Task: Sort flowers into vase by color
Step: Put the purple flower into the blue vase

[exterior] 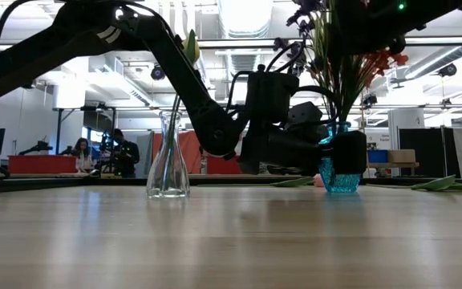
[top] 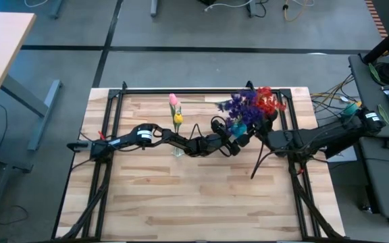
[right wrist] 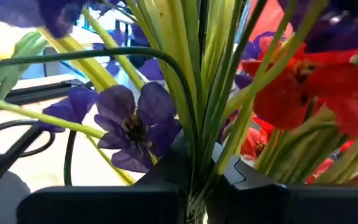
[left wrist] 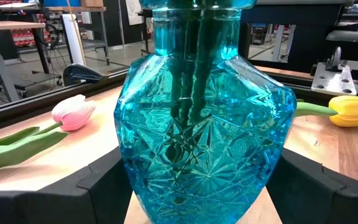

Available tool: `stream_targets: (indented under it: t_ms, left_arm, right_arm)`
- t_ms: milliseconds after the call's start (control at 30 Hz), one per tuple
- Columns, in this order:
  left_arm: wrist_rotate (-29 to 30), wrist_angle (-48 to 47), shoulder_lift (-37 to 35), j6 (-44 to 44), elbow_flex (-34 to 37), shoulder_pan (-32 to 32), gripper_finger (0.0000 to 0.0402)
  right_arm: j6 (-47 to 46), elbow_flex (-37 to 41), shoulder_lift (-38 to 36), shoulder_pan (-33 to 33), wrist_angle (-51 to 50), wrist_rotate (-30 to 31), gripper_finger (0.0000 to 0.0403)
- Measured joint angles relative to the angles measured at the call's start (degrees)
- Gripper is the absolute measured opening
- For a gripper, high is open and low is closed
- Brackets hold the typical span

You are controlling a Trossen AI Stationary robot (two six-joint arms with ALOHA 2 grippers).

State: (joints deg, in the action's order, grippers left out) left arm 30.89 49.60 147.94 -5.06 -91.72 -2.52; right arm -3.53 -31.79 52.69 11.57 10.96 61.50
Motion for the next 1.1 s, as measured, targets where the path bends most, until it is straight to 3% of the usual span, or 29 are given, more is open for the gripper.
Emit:
stream_targets:
  t_ms: [233,600,800,967,1100]
  left_arm:
    - [0.00,0.00,0.00,0.02,0.02,0.00,0.0290]
    - [0.02,0.00,0.04,0.02,0.02,0.00,0.0290]
    - [0.02,0.00,0.04,0.02,0.02,0.00,0.0290]
    - [0.02,0.01,0.04,0.04,0.02,0.00,0.0290]
    - [0.02,0.00,0.04,0.04,0.02,0.00,0.0290]
  right_arm:
    - [-1.42,0.00,0.00,0.00,-0.95,0.04,0.0029]
    - [-5.92,0.00,-0.11,-0.11,-4.85,0.06,0.0128]
    - [-5.51,0.00,-0.49,-0.10,-4.86,-2.02,0.0163]
    - [-5.58,-0.02,-1.01,-0.09,-4.72,-1.95,0.0152]
    - [-5.56,-0.02,-1.16,-0.10,-4.83,-1.93,0.0089]
